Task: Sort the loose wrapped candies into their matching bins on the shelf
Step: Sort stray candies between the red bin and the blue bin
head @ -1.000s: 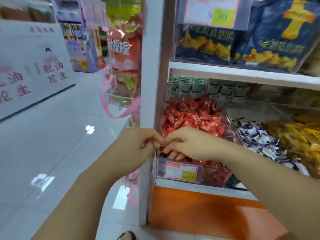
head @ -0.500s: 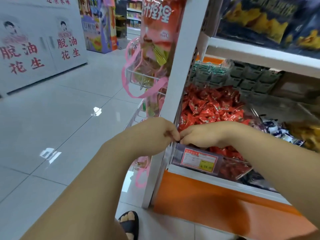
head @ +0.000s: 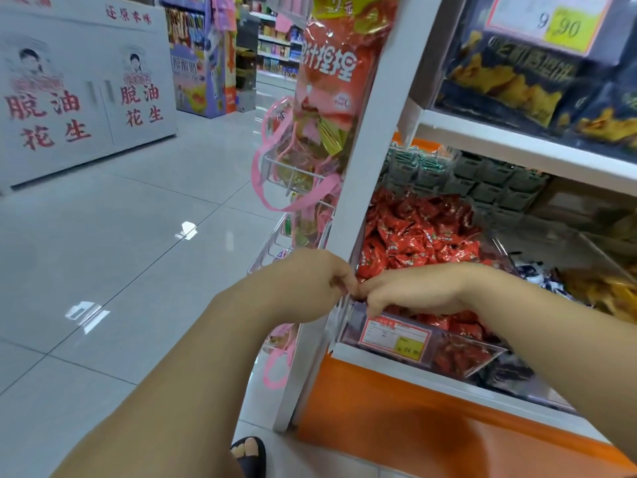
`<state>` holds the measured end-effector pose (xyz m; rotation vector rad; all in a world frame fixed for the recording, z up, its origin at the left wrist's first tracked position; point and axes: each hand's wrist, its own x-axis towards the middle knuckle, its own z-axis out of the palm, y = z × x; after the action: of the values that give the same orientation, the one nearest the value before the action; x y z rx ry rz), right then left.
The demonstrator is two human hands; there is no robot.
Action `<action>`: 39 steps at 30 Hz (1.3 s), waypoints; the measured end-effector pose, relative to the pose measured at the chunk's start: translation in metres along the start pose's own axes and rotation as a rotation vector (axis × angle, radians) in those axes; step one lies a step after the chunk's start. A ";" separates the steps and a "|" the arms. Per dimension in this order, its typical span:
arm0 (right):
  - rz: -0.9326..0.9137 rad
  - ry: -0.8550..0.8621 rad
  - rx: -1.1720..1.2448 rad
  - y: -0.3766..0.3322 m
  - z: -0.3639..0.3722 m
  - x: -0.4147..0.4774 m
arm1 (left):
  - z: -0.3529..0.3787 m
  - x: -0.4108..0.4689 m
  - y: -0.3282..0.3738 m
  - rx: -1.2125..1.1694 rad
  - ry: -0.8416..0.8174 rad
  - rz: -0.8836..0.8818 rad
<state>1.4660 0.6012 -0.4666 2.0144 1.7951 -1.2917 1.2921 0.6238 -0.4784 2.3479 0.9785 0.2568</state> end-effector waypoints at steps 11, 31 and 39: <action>-0.253 0.227 -0.109 0.023 0.002 -0.007 | 0.002 0.001 -0.003 -0.025 -0.002 0.000; -0.498 0.564 0.114 0.036 -0.014 -0.017 | 0.014 0.010 0.014 -0.076 0.162 0.119; -0.449 0.726 0.278 0.066 -0.031 -0.031 | 0.034 0.046 0.046 -0.118 0.376 0.208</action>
<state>1.5409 0.5797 -0.4543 2.5616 2.6304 -1.0033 1.3644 0.6155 -0.4815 2.3384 0.8549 0.8390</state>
